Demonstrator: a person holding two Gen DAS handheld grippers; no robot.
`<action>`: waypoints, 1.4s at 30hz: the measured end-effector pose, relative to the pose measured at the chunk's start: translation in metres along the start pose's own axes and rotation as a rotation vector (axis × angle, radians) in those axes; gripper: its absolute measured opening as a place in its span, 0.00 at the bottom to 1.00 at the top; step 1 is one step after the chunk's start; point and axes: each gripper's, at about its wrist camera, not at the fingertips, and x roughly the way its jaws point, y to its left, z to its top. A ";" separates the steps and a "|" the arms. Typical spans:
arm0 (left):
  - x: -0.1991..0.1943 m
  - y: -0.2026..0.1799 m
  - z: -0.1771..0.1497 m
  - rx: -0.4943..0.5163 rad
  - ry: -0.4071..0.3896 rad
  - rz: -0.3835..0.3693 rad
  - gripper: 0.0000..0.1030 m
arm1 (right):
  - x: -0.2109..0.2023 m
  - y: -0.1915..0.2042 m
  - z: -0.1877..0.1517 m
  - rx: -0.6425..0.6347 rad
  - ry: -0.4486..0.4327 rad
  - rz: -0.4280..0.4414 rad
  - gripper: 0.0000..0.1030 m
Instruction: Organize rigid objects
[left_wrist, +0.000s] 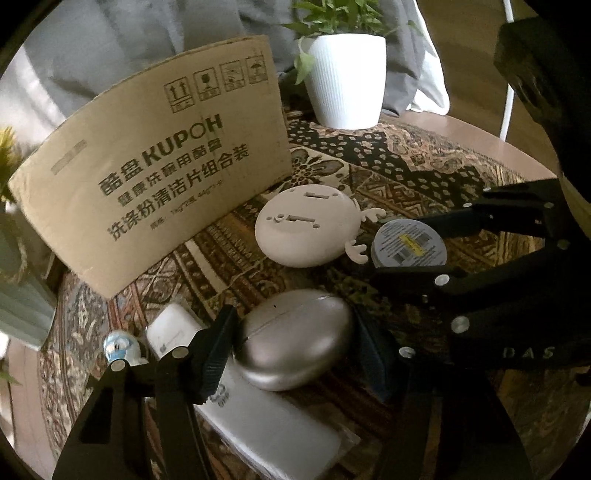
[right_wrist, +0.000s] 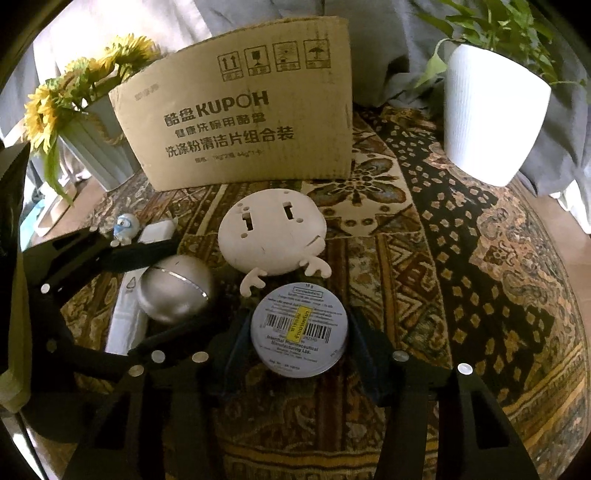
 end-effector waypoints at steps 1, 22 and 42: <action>-0.002 -0.001 -0.001 -0.010 -0.001 0.000 0.60 | -0.001 -0.001 -0.001 0.005 -0.003 0.000 0.51; -0.066 0.004 0.002 -0.289 -0.046 0.112 0.59 | -0.061 -0.004 0.002 0.060 -0.104 -0.004 0.51; -0.129 0.020 0.026 -0.431 -0.145 0.251 0.59 | -0.120 0.012 0.026 0.029 -0.240 0.024 0.51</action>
